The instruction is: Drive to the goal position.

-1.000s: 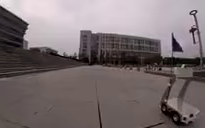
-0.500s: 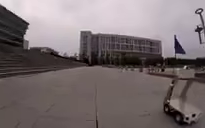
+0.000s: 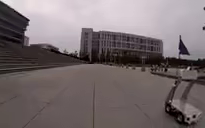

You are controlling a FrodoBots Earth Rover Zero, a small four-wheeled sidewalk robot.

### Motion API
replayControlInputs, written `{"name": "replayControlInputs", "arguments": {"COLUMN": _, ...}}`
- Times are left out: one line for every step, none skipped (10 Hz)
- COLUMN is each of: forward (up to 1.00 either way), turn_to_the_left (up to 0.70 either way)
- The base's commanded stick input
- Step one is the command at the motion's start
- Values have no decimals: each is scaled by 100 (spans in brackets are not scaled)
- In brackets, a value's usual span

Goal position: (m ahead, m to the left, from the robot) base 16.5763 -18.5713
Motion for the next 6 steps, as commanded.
{"name": "replayControlInputs", "arguments": {"forward": 100, "turn_to_the_left": 0}}
{"name": "replayControlInputs", "arguments": {"forward": 100, "turn_to_the_left": 0}}
{"name": "replayControlInputs", "arguments": {"forward": 100, "turn_to_the_left": 0}}
{"name": "replayControlInputs", "arguments": {"forward": 100, "turn_to_the_left": 0}}
{"name": "replayControlInputs", "arguments": {"forward": 100, "turn_to_the_left": 0}}
{"name": "replayControlInputs", "arguments": {"forward": 100, "turn_to_the_left": 0}}
